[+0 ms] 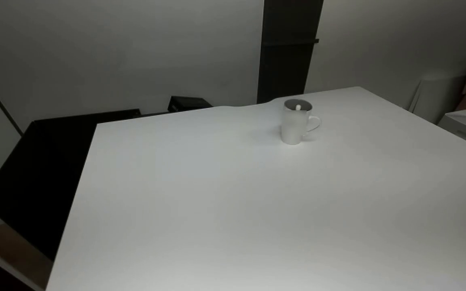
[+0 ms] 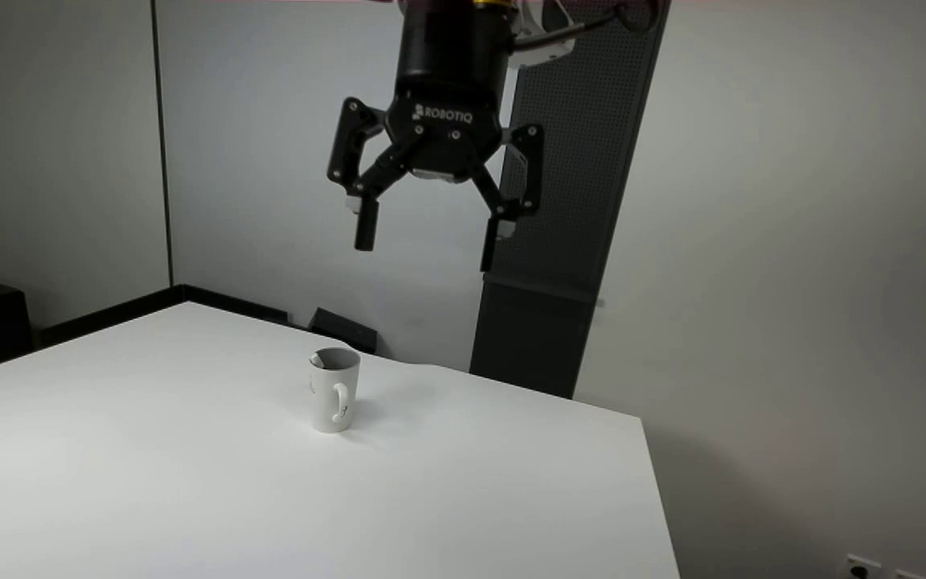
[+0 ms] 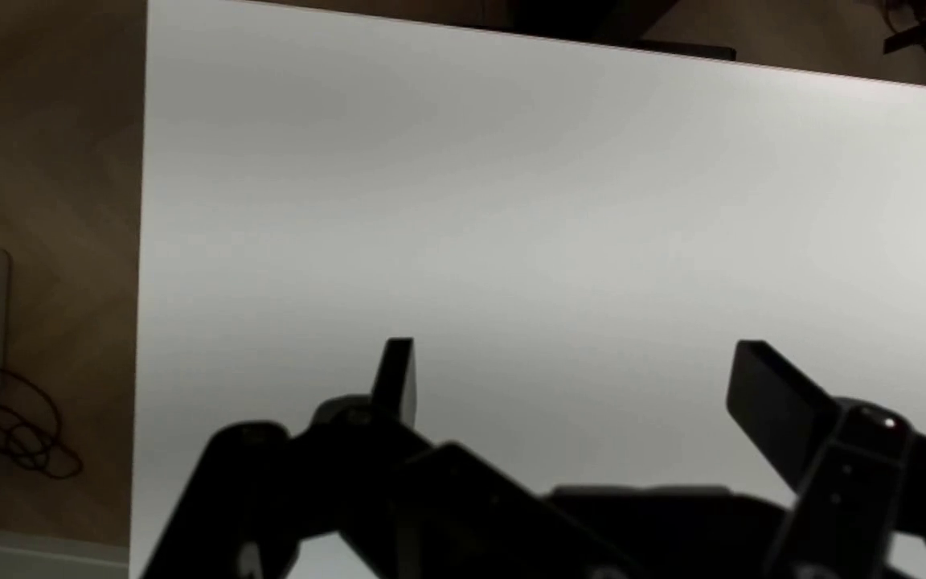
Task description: Take the marker out of the mug and put it on the table
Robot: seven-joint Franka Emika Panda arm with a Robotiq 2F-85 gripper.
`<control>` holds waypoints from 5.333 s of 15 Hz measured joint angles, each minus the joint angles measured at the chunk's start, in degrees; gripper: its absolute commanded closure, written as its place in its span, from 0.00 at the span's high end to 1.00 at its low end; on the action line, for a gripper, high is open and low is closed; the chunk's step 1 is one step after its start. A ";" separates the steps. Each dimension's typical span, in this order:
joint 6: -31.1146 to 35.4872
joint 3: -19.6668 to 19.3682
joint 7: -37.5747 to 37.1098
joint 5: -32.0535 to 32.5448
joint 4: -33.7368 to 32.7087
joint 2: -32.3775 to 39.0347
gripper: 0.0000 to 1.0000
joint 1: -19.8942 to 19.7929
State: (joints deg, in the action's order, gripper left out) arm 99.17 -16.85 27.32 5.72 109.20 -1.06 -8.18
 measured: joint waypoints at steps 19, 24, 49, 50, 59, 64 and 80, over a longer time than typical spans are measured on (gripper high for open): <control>6.25 13.36 7.88 2.24 -28.35 30.53 1.00 -1.77; 11.40 15.31 9.12 4.01 -28.48 32.91 1.00 0.45; 26.56 18.58 7.19 6.08 -22.64 36.95 1.00 6.52; 26.62 18.46 6.94 6.92 -22.63 36.98 1.00 6.64; 30.74 17.75 1.83 15.26 -23.06 41.62 1.00 11.40; 32.83 17.42 0.93 17.54 -24.93 45.08 1.00 12.70; 32.63 16.11 0.74 18.06 -26.76 46.72 0.31 12.98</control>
State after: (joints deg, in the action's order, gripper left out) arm 131.80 -0.74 28.05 23.78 82.43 45.66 4.80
